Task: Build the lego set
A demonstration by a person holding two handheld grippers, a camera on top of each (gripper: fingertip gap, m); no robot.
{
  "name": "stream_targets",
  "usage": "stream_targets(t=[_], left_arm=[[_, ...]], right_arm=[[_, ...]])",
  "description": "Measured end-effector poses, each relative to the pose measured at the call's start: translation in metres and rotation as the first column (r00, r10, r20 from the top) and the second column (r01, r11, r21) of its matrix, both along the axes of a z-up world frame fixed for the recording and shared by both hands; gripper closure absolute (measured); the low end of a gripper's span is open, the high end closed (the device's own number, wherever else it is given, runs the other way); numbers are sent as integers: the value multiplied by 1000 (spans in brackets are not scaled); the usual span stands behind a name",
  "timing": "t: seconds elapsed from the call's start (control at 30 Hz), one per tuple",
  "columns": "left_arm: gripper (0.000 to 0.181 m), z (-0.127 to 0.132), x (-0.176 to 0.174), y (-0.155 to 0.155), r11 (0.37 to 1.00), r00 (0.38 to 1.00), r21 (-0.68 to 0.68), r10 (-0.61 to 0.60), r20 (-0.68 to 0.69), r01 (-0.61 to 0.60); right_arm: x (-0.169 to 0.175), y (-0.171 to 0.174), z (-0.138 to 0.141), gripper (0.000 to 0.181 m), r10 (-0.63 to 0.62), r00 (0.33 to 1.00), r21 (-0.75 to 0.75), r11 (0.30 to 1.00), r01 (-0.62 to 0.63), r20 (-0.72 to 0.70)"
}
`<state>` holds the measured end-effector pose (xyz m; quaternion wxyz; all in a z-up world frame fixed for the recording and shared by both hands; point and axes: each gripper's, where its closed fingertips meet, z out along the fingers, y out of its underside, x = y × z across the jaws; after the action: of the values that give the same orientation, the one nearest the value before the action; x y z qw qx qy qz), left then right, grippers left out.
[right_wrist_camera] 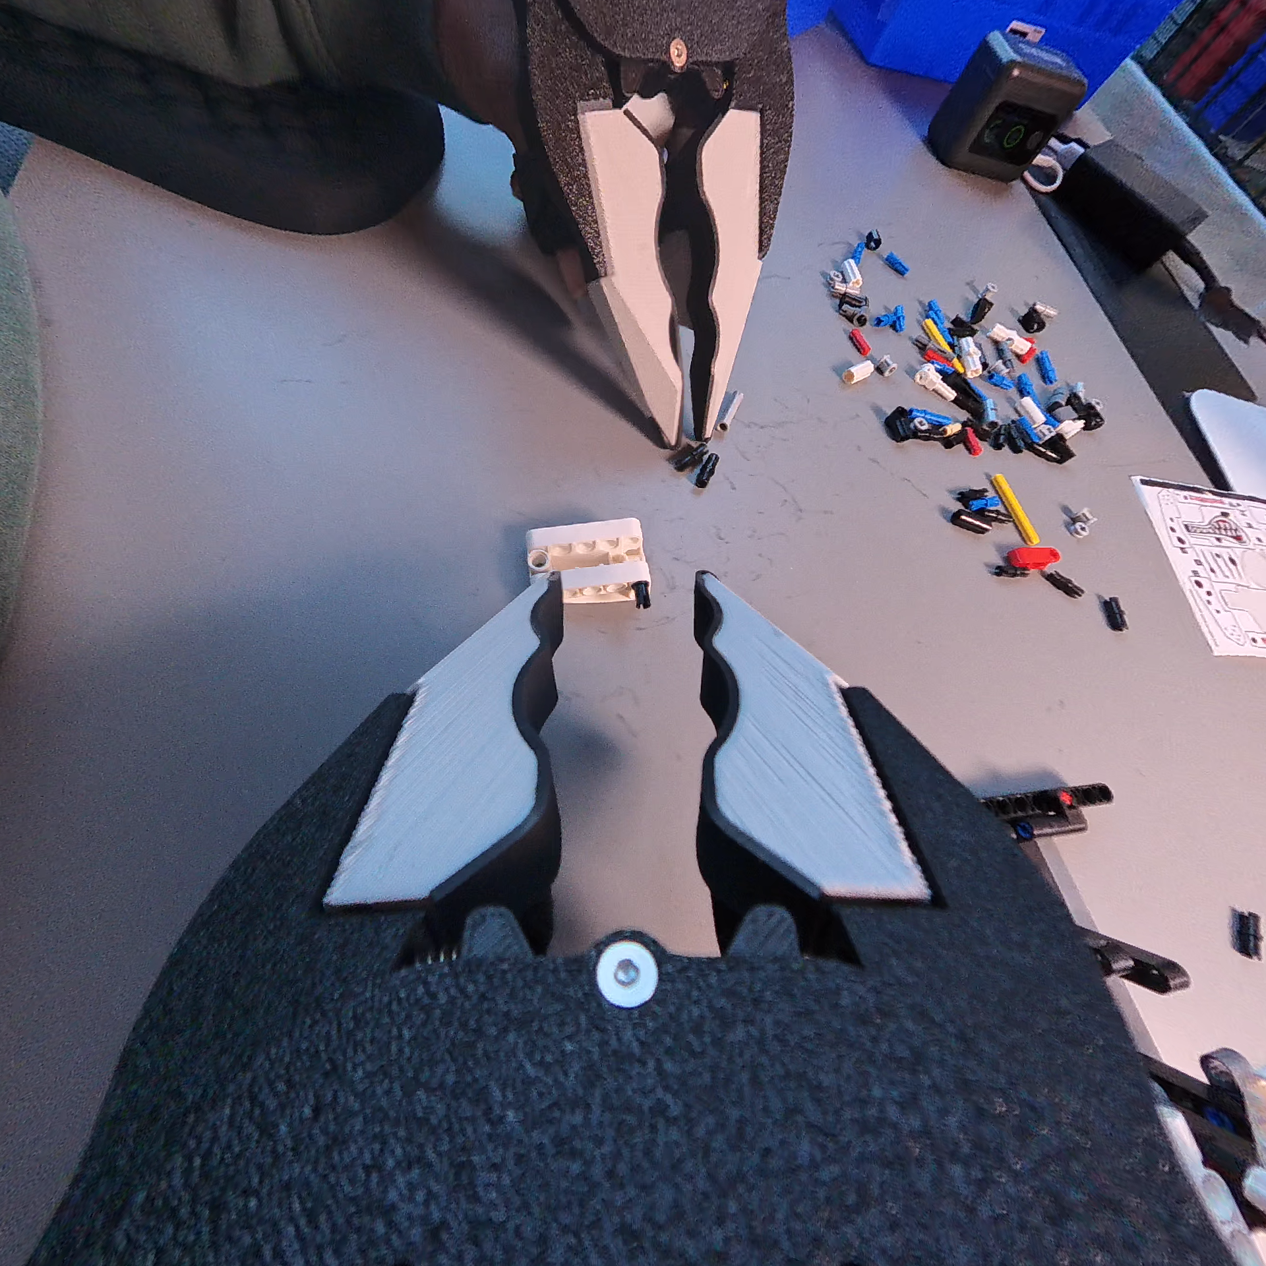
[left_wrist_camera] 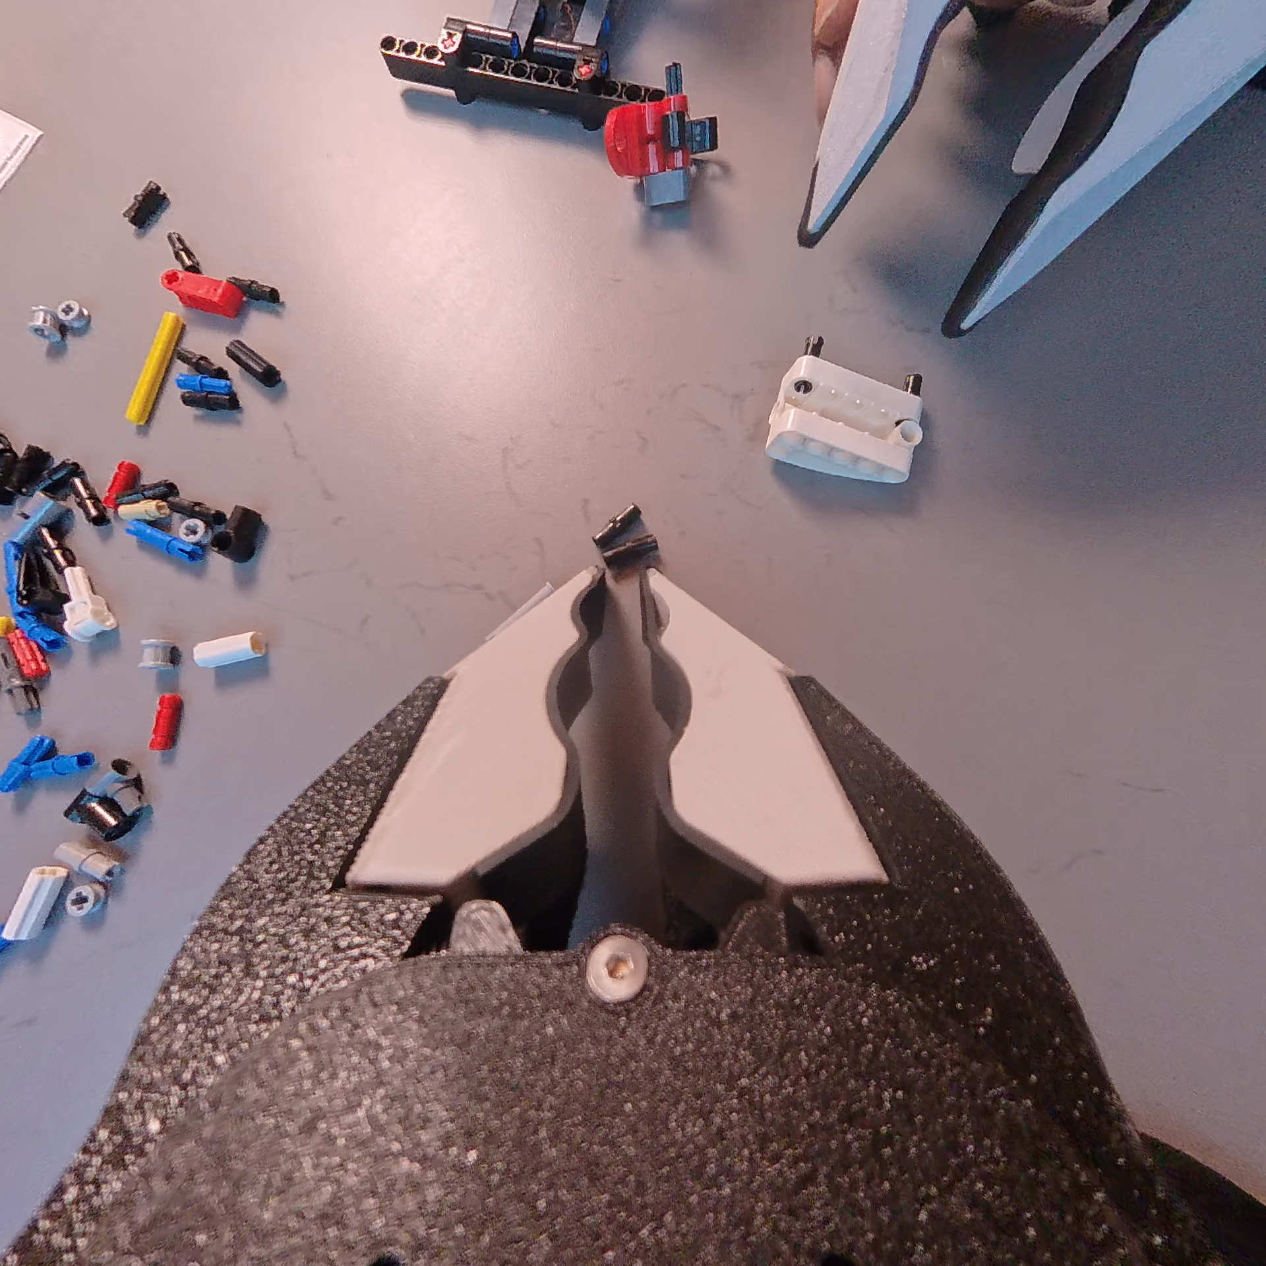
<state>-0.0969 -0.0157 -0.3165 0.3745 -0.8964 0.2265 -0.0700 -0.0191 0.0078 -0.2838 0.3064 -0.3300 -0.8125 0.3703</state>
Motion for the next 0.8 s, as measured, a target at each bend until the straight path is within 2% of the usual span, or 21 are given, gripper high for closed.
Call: stream_targets(t=[0.2, 0.37, 0.8], left_arm=[[160, 4, -1, 3, 1000, 1000, 26, -10, 1, 10], [159, 0, -1, 10, 1000, 1000, 11, -10, 26, 10], [176, 0, 8, 2, 1000, 1000, -1, -10, -1, 10]], right_arm=[[-1, -1, -2, 143, 0, 1000, -3, 1000, 0, 12], [-1, -2, -4, 143, 3, 1000, 2, 1000, -3, 20], [-1, 3, -3, 144, -10, 1000, -9, 1000, 10, 15]])
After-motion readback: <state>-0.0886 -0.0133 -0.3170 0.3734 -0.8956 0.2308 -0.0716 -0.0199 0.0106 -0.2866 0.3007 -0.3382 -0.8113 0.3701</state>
